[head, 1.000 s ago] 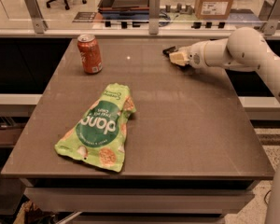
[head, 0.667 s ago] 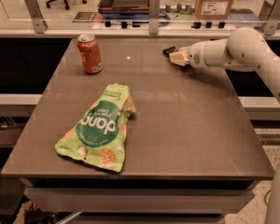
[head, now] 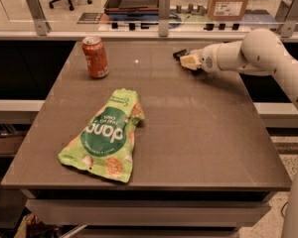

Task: Move rxbar chocolate near green rice chip bag

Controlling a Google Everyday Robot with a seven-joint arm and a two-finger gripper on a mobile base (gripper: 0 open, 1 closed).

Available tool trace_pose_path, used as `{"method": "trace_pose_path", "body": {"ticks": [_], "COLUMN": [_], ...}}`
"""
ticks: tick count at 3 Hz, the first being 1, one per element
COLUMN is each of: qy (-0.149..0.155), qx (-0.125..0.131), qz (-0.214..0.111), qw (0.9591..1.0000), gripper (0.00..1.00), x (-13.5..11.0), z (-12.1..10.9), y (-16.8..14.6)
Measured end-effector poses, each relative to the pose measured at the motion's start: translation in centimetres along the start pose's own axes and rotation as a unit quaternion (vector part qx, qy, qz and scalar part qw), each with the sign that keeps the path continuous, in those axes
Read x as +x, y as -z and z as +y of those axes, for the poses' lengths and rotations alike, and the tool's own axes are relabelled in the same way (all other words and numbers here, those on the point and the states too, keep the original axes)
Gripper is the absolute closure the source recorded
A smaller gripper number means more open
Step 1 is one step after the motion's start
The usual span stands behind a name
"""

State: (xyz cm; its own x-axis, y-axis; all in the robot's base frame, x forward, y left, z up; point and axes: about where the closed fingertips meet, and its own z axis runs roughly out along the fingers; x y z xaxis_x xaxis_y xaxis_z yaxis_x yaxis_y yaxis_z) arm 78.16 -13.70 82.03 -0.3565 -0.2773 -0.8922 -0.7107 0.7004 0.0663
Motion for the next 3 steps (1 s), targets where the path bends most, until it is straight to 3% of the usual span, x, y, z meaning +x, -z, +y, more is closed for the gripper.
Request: {"method": "trace_pose_path", "body": {"ticks": [3], "qy": [0.0], "qx": [0.0], "qz": [0.0], "qw": [1.0], "gripper": [1.0], "x": [-0.02], "z": [0.01], "y": [0.01]}}
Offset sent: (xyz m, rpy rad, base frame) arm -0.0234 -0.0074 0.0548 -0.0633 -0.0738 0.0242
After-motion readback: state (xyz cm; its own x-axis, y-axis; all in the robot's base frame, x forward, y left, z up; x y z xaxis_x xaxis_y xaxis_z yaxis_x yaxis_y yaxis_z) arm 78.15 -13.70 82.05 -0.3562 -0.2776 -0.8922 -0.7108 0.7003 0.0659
